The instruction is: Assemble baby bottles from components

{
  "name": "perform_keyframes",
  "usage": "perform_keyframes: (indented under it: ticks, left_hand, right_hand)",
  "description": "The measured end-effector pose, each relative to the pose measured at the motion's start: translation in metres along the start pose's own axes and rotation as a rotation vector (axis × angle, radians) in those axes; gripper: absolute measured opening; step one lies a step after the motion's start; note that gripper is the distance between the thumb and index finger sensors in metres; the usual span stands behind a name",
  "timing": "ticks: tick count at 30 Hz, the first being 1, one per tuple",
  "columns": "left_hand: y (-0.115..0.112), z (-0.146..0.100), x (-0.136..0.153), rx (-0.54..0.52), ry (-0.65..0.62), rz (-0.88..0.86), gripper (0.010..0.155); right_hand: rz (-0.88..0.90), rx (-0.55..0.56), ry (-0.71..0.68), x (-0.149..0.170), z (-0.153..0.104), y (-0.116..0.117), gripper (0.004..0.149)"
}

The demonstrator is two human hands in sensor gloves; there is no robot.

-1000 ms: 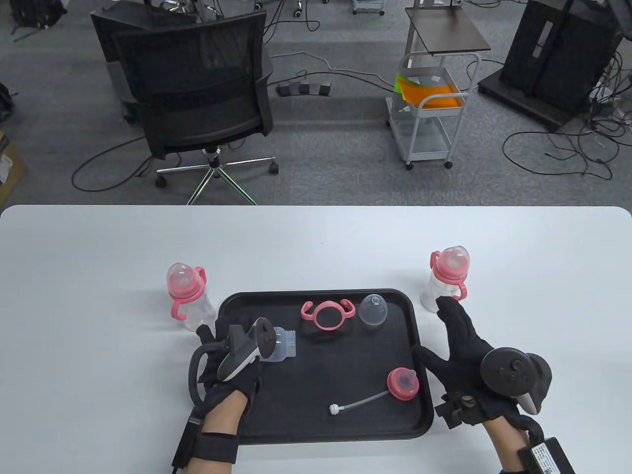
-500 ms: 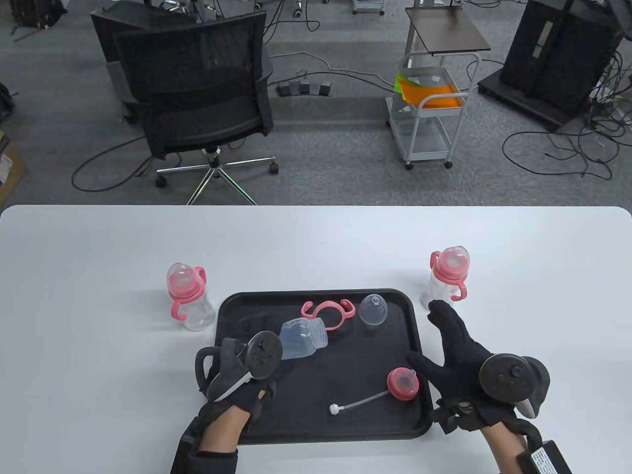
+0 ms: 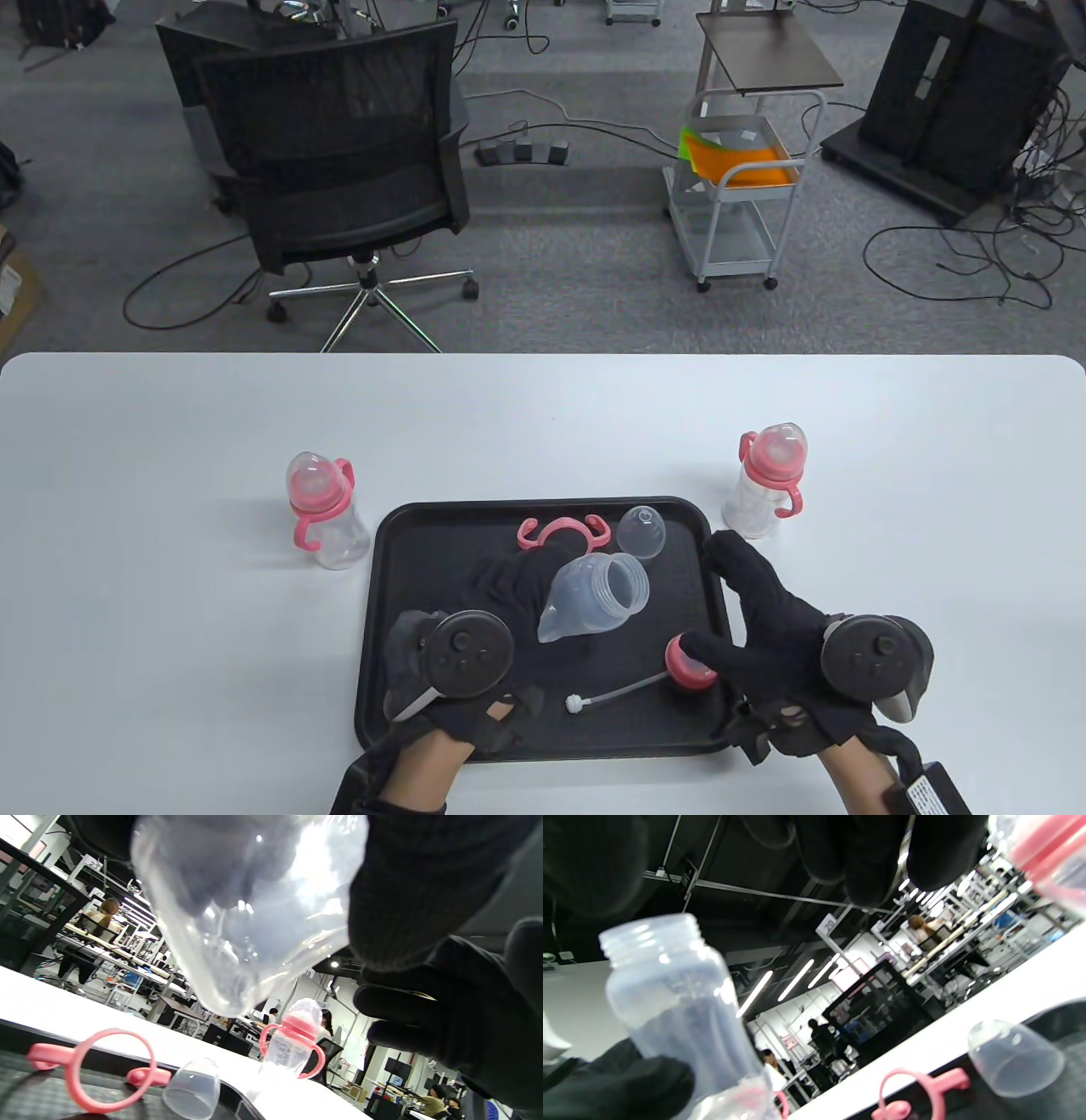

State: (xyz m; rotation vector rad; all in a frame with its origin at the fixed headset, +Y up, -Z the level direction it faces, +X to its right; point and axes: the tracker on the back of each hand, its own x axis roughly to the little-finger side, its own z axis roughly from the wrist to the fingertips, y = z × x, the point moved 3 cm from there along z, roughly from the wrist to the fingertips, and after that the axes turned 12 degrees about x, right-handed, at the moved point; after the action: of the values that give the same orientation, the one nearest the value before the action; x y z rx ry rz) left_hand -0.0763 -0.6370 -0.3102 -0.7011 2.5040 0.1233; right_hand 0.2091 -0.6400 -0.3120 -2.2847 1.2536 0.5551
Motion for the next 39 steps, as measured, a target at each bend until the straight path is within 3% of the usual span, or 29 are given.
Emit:
perform_keyframes:
  ticks: [4, 13, 19, 28, 36, 39]
  left_hand:
    - [-0.007, 0.002, -0.01, -0.016, -0.036, -0.088, 0.1]
    - [-0.02, 0.007, -0.037, -0.105, -0.06, -0.052, 0.101]
    - [-0.032, 0.012, -0.045, -0.093, -0.061, -0.033, 0.102]
    - [-0.046, 0.016, -0.054, -0.074, -0.035, -0.057, 0.102]
    - [-0.036, 0.01, -0.037, -0.005, -0.049, -0.062, 0.104]
    - [-0.024, 0.004, -0.014, -0.036, 0.048, -0.063, 0.089]
  right_hand:
    - [0.067, -0.049, 0.005, -0.002, 0.0, 0.008, 0.103]
    - [0.153, -0.089, 0.085, 0.002, -0.001, 0.014, 0.106]
    - [0.155, -0.006, 0.174, 0.005, -0.001, 0.01, 0.105]
    - [0.179, -0.019, 0.185, 0.008, -0.001, 0.013, 0.1]
    - [0.176, 0.076, 0.187, 0.016, 0.002, -0.01, 0.099]
    - [0.184, 0.121, 0.216, 0.024, 0.002, -0.023, 0.099]
